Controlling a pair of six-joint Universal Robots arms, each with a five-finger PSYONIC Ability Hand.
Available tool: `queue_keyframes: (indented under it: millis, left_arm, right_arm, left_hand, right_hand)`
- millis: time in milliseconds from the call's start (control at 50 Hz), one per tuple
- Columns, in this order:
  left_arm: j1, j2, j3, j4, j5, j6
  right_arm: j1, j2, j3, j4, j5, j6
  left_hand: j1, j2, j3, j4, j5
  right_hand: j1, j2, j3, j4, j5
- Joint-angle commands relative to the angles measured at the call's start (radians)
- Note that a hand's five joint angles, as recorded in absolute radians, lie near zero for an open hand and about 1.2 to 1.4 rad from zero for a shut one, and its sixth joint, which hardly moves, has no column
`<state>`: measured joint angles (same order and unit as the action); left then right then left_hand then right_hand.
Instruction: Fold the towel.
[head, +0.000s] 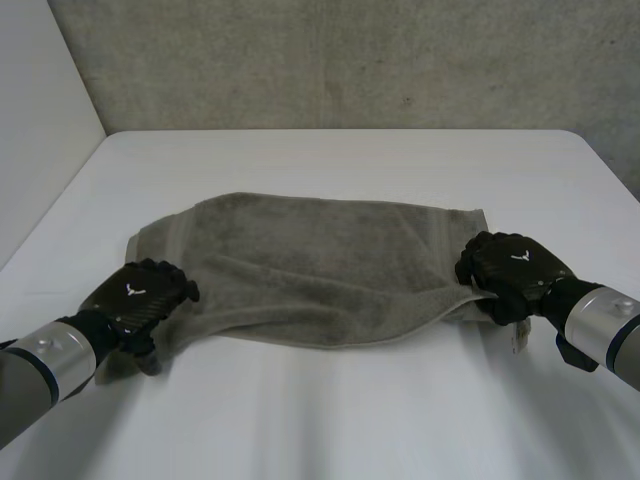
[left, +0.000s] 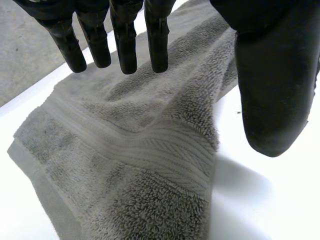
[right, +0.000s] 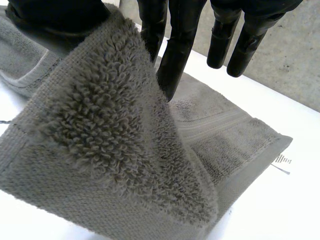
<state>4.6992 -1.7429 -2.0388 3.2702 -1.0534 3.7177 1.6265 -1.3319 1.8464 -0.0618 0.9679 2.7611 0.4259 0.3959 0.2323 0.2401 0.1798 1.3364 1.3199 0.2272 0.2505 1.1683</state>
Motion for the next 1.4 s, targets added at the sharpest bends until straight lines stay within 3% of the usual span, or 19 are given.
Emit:
queue_keyframes:
  millis: [20, 220, 320, 340, 360, 400, 460, 620, 720, 820, 900, 1040, 1120, 1160, 1220, 1280, 1400]
  left_arm:
    - [0.004, -0.059, 0.0, 0.098, -0.011, -0.004]
    - [0.002, -0.126, 0.022, 0.108, -0.128, 0.005]
    - [0.002, -0.129, 0.022, 0.108, -0.145, 0.01]
    - [0.002, -0.129, 0.022, 0.109, -0.146, 0.01]
    - [0.002, -0.129, 0.022, 0.109, -0.146, 0.01]
    - [0.002, -0.118, 0.023, 0.102, -0.145, 0.007]
    - [-0.001, -0.11, 0.023, 0.097, -0.145, -0.001]
    - [-0.013, 0.118, 0.006, 0.082, -0.134, -0.067]
    - [-0.001, 0.264, 0.019, 0.072, -0.129, -0.197]
    - [0.01, 0.281, 0.014, 0.049, -0.128, -0.213]
    - [0.042, 0.273, 0.011, 0.026, -0.111, -0.211]
    - [0.088, 0.171, 0.048, 0.025, -0.031, -0.214]
    - [0.078, 0.083, 0.109, 0.025, -0.037, -0.214]
    - [0.058, -0.042, 0.211, 0.017, -0.045, -0.214]
    - [0.036, -0.101, 0.278, 0.014, -0.048, -0.216]
    - [-0.024, -0.222, 0.436, 0.013, -0.077, -0.223]
    - [-0.105, -0.371, 0.875, -0.027, -0.264, -0.252]
  right_arm:
    - [0.001, 0.0, 0.005, 0.0, 0.0, 0.0]
    - [0.001, -0.001, 0.005, 0.0, 0.0, 0.0]
    - [-0.002, -0.001, 0.005, 0.0, 0.0, 0.0]
    - [-0.005, 0.0, 0.004, 0.0, 0.0, 0.0]
    - [-0.005, 0.0, 0.004, 0.0, 0.0, 0.0]
    - [-0.01, -0.001, 0.002, 0.007, 0.002, 0.0]
    - [-0.014, -0.003, -0.006, 0.014, 0.009, 0.002]
    - [-0.014, -0.139, -0.065, 0.201, 0.003, -0.003]
    - [-0.017, -0.187, -0.127, 0.335, 0.002, -0.078]
    - [-0.068, -0.191, -0.177, 0.491, 0.018, -0.269]
    - [-0.068, -0.184, -0.202, 0.546, 0.015, -0.33]
    - [-0.059, -0.15, -0.257, 0.548, 0.022, -0.336]
    - [-0.053, -0.051, -0.334, 0.505, 0.054, -0.334]
    - [-0.039, 0.002, -0.374, 0.49, 0.074, -0.336]
    - [0.036, 0.106, -0.473, 0.476, 0.13, -0.337]
    - [0.111, 0.215, -0.615, 0.461, 0.204, -0.34]
    - [0.17, 0.293, -0.944, 0.279, 0.319, -0.275]
  left_hand:
    - [-0.057, -0.027, -0.058, -0.066, 0.015]
    - [0.066, 0.096, -0.058, -0.066, 0.138]
    - [0.287, 0.317, -0.058, -0.066, 0.358]
    - [0.426, 0.456, -0.058, -0.066, 0.498]
    - [0.428, 0.458, -0.058, -0.066, 0.499]
    - [0.874, 0.904, -0.058, -0.066, 0.946]
    - [0.969, 0.999, -0.058, -0.066, 1.041]
    - [0.97, 1.0, -0.058, -0.066, 1.042]
    - [0.97, 1.0, -0.058, -0.066, 1.042]
    - [0.97, 1.0, -0.058, -0.066, 1.042]
    - [0.97, 1.0, -0.058, -0.066, 1.042]
    - [0.97, 1.0, -0.058, -0.066, 1.042]
    - [0.97, 1.0, -0.058, -0.066, 1.042]
    - [0.97, 1.0, -0.058, -0.066, 1.042]
    - [0.97, 1.0, -0.058, -0.066, 1.042]
    - [0.97, 1.0, -0.058, -0.066, 1.042]
    - [0.97, 1.0, -0.058, -0.066, 1.042]
  right_hand:
    - [0.06, 0.076, -0.053, -0.076, 0.053]
    - [0.06, 0.076, -0.053, -0.076, 0.053]
    - [0.06, 0.076, -0.053, -0.076, 0.053]
    - [0.06, 0.076, -0.053, -0.076, 0.053]
    - [0.06, 0.076, -0.053, -0.076, 0.053]
    - [0.06, 0.076, -0.053, -0.076, 0.053]
    - [0.06, 0.076, -0.053, -0.076, 0.053]
    - [0.06, 0.076, -0.053, -0.076, 0.053]
    - [0.06, 0.076, -0.053, -0.076, 0.053]
    - [0.06, 0.076, -0.053, -0.076, 0.053]
    - [0.06, 0.076, -0.053, -0.076, 0.053]
    - [0.06, 0.076, -0.053, -0.076, 0.053]
    - [0.06, 0.076, -0.053, -0.076, 0.053]
    - [0.06, 0.076, -0.053, -0.076, 0.053]
    - [0.06, 0.076, -0.053, -0.076, 0.053]
    - [0.06, 0.076, -0.053, -0.076, 0.053]
    - [0.06, 0.076, -0.053, -0.076, 0.053]
